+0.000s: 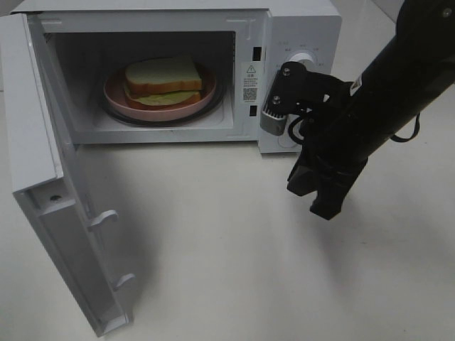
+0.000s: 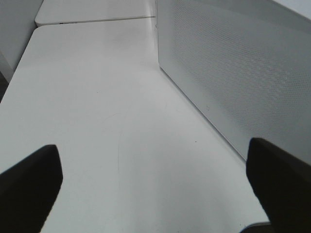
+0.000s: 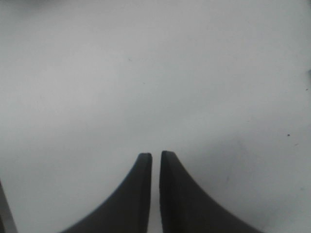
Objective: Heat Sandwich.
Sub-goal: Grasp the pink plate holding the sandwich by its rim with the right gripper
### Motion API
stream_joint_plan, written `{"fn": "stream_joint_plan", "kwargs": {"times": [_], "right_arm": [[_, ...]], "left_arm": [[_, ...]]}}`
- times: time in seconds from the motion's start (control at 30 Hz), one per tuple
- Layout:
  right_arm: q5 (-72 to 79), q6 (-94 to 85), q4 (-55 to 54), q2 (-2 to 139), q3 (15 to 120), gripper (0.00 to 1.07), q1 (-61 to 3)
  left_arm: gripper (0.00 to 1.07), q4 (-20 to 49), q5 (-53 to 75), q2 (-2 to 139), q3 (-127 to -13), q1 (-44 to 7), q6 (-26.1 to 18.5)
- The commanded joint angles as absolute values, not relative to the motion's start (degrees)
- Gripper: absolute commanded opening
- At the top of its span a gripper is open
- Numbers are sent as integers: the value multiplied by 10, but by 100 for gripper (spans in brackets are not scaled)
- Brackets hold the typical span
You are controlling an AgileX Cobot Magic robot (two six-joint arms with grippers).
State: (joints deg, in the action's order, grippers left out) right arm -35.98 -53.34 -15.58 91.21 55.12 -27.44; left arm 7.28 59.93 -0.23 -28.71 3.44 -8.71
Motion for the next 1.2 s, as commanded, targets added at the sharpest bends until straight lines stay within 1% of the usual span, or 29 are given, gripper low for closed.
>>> {"fn": "stream_joint_plan", "kwargs": {"times": [0.03, 0.1, 0.2, 0.3, 0.33, 0.37, 0.47, 0.5, 0.53, 0.6, 0.63, 0.67, 0.7, 0.77, 0.8, 0.83, 1.0, 1.1, 1.13, 1.2], "right_arm": [[-367, -585, -107, 909, 558, 11, -274], [-367, -617, -78, 909, 558, 13, -274], [-367, -635, -64, 909, 558, 14, -274], [-367, -675, -51, 909, 558, 23, -274], [-367, -675, -51, 909, 558, 23, -274], [-364, -682, -49, 909, 558, 30, -274], [-362, -690, -49, 909, 558, 45, -274], [-362, -690, -49, 909, 558, 45, -274], [-358, -690, -49, 909, 558, 56, -274], [-353, -690, -49, 909, 558, 67, -274], [-349, -689, -49, 909, 558, 78, -274], [-349, -689, -49, 909, 558, 78, -274], [-348, -686, -50, 909, 558, 83, -274], [-348, -680, -50, 909, 558, 90, -274], [-348, -680, -50, 909, 558, 90, -274], [-348, -677, -50, 909, 558, 93, -274], [-348, -677, -36, 909, 558, 91, -276], [-351, -676, -8, 909, 558, 91, -288], [-356, -667, 18, 909, 563, 90, -302], [-357, -658, 32, 909, 569, 90, -314]], "left_arm": [[98, 77, 596, -14, -285, 31, -87], [98, 77, 596, -14, -285, 31, -87], [98, 77, 596, -14, -285, 31, -87], [98, 77, 596, -14, -285, 31, -87], [98, 77, 596, -14, -285, 31, -87], [98, 77, 596, -14, -285, 31, -87], [98, 77, 596, -14, -285, 31, -87], [98, 77, 596, -14, -285, 31, -87], [98, 77, 596, -14, -285, 31, -87], [98, 77, 596, -14, -285, 31, -87], [98, 77, 596, -14, -285, 31, -87], [98, 77, 596, -14, -285, 31, -87], [98, 77, 596, -14, -285, 31, -87], [98, 77, 596, -14, -285, 31, -87], [98, 77, 596, -14, -285, 31, -87], [98, 77, 596, -14, -285, 31, -87], [98, 77, 596, -14, -285, 31, -87], [98, 77, 596, -14, -285, 31, -87], [98, 77, 596, -14, -285, 31, -87], [98, 77, 596, -14, -285, 31, -87]]}}
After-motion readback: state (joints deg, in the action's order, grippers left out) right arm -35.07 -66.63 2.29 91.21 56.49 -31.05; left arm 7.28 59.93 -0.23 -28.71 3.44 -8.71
